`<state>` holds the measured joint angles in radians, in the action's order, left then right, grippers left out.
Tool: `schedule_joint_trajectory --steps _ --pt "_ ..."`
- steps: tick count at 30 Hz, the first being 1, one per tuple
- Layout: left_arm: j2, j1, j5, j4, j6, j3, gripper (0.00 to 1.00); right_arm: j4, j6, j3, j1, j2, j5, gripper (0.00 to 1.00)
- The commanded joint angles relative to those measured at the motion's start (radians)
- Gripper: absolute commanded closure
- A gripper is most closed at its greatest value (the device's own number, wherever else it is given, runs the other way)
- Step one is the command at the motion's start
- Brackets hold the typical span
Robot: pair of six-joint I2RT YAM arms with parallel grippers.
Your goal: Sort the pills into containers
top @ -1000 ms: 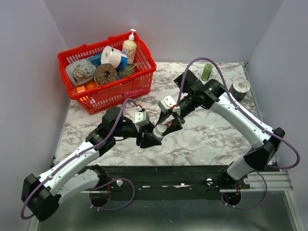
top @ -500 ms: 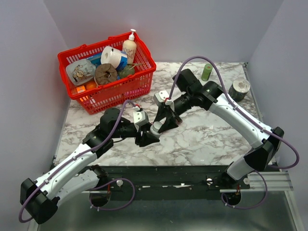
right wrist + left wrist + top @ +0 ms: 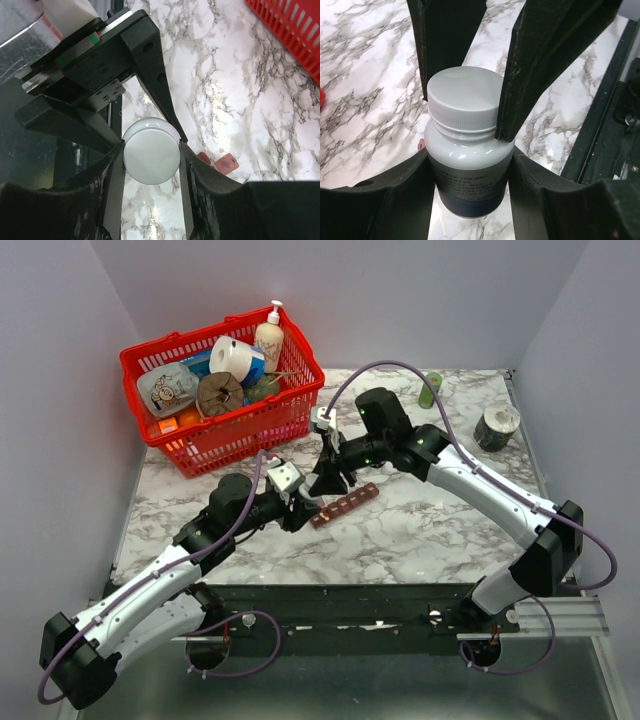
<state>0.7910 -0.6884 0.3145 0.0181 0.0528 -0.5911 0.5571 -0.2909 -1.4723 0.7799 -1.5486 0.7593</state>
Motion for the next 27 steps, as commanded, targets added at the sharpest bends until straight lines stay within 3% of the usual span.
schedule_joint_trajectory --steps 1,6,9,13,17,20,27 --pt "-0.015 0.012 -0.049 -0.311 0.012 -0.046 1.00 0.099 0.098 0.006 0.022 -0.036 -0.004 0.48" --pt "-0.029 0.046 0.175 -0.242 -0.016 0.028 1.00 0.201 -0.026 -0.117 0.002 0.004 0.104 0.13" --pt "-0.048 0.062 0.260 -0.189 -0.030 0.042 1.00 0.248 -0.105 -0.151 -0.013 0.047 0.124 0.03" --pt "-0.070 0.078 0.389 -0.158 -0.034 0.045 1.00 0.384 -0.307 -0.200 -0.024 0.065 0.193 0.00" --pt "-0.050 0.095 0.547 -0.152 -0.015 0.036 1.00 0.561 -0.719 -0.195 -0.024 0.096 0.259 0.00" --pt "-0.012 0.095 0.632 -0.202 0.036 0.031 1.00 0.618 -0.917 -0.175 -0.021 0.105 0.323 0.00" --pt "0.060 0.095 0.709 -0.218 0.050 -0.004 1.00 0.682 -0.936 -0.253 -0.011 -0.002 0.393 0.03"
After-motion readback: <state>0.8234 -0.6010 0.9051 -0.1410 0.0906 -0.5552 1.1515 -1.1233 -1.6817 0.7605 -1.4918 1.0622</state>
